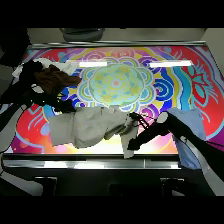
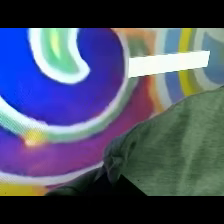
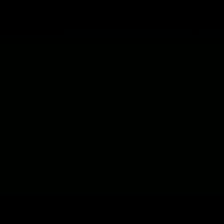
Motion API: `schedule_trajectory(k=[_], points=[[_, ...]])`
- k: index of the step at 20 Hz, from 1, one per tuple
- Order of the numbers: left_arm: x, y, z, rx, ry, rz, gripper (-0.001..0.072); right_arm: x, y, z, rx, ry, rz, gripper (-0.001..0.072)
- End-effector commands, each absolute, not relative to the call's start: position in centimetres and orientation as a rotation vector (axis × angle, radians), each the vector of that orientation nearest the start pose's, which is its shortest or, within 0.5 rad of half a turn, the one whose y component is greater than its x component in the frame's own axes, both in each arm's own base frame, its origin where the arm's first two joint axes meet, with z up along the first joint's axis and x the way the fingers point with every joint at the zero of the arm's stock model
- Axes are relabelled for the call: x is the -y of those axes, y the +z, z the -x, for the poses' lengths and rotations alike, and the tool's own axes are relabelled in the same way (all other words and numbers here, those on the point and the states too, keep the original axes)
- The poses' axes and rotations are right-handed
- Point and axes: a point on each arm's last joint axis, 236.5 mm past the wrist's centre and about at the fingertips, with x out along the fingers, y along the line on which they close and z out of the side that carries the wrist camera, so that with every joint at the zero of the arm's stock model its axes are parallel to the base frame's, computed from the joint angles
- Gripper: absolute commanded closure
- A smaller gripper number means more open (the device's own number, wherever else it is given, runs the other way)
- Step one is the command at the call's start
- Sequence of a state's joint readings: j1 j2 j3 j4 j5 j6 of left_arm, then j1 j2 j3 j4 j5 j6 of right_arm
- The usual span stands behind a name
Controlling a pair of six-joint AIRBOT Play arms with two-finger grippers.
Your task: Fold the shirts.
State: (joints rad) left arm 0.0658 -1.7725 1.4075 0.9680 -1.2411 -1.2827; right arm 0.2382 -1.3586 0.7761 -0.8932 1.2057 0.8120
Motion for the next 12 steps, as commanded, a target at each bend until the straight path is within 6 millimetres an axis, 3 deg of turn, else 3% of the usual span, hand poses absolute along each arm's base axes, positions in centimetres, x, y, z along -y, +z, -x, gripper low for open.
schedule_trajectory(k=[1, 2, 4, 5, 7, 9, 10, 12], points=[[9.6, -7.2, -43.3, -1.456, -0.449, 0.434, 0.0683, -21.4, -10.2, -24.4, -1.429, 0.869, -0.037, 0.0434], [9.9, -6.9, -43.4, -1.449, -0.456, 0.445, 0.0684, -21.3, -10.2, -25.0, -1.431, 0.826, -0.059, 0.0662], [10.0, -4.5, -44.5, -1.368, -0.482, 0.446, 0.0685, -20.3, -9.1, -26.5, -1.383, 0.804, -0.003, 0.0666], [9.4, -2.1, -45.7, -1.294, -0.474, 0.435, 0.0686, -18.8, -7.6, -27.8, -1.344, 0.78, 0.057, 0.0666], [7.4, 5.0, -48.5, -1.091, -0.44, 0.397, 0.0686, -14.0, -2.7, -31.8, -1.228, 0.646, 0.175, 0.0666], [4.7, 14.8, -50.2, -0.84, -0.375, 0.372, 0.0686, -7.0, 5.5, -36.1, -1.048, 0.437, 0.288, 0.0666], [3.1, 20.8, -50.3, -0.688, -0.329, 0.366, 0.0686, -3.5, 11.0, -37.7, -0.925, 0.327, 0.346, 0.0666], [0.7, 33.1, -48.0, -0.372, -0.256, 0.338, 0.0686, 1.5, 22.6, -38.4, -0.677, 0.158, 0.447, 0.0666]])
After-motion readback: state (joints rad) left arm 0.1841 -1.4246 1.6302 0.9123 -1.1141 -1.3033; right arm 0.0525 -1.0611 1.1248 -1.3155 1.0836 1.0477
